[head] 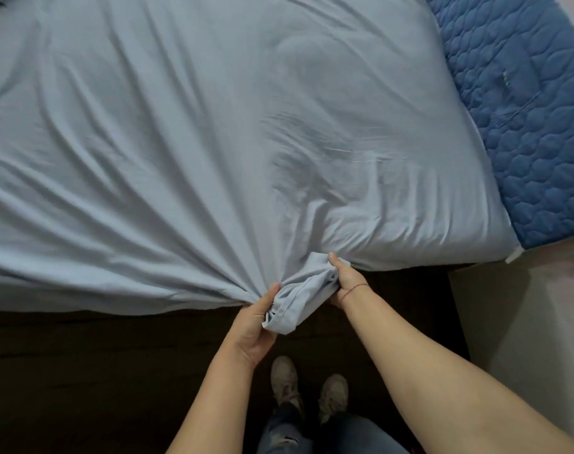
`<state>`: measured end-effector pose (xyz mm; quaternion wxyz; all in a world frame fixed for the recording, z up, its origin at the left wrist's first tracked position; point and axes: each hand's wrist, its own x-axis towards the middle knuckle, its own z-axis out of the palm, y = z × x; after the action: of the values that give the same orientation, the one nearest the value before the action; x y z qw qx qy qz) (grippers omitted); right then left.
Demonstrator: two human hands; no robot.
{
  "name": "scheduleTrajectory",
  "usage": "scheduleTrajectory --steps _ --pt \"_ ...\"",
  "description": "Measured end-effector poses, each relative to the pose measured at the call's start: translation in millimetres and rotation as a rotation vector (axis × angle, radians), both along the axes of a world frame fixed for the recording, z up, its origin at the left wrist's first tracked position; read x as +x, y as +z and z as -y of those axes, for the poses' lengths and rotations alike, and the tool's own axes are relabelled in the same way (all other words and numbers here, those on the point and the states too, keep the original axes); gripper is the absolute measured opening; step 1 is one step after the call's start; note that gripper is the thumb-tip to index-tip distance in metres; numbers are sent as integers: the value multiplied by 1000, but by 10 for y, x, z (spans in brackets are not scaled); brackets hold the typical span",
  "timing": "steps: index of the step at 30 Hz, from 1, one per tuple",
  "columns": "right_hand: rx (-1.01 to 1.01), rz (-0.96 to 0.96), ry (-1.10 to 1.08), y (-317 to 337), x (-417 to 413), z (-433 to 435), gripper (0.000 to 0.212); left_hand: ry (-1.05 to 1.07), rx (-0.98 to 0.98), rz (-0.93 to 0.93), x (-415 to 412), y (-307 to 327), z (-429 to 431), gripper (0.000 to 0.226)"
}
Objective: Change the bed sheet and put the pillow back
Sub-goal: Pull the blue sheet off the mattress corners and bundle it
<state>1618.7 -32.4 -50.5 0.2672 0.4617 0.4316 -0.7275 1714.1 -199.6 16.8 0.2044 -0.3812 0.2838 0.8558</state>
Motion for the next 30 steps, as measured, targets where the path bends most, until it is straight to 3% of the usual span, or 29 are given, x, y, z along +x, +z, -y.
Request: scheduleTrajectory --steps 3,5,8,9,11,14,15,18,21,25,28,30 --pt "69 -151 49 48 109 -110 30 58 71 8 -78 -77 -58 62" --pt "70 -234 2 151 243 -180 25 15 134 11 -130 -127 -185 71" --pt "58 -329 -97 296 509 -237 73 -115 159 -71 -160 -145 -502 96" --pt "60 -350 -128 349 591 -243 80 -135 108 -82 -157 -157 -621 96" --pt "60 -383 -158 458 719 -271 72 -164 37 -69 -137 -160 -857 83" --pt "110 -421 -121 622 812 -337 23 -146 70 -1 -164 -113 -1155 62" --pt "137 -438 -93 676 823 -358 20 -129 77 8 -197 -92 -1225 54" --pt "144 -477 -48 761 805 -512 41 -124 53 -28 -334 -30 -1338 29" --pt "124 -391 -46 684 653 -723 36 -58 24 -14 -389 -70 -1359 24" --pt "4 -164 -141 489 311 -899 62 21 9 38 -298 -130 -1348 48" --pt "-172 71 -211 326 89 -990 75 28 29 37 -273 -148 -1359 52" --pt "-75 50 -154 235 -19 -1060 71 17 56 36 -284 -124 -1375 48"
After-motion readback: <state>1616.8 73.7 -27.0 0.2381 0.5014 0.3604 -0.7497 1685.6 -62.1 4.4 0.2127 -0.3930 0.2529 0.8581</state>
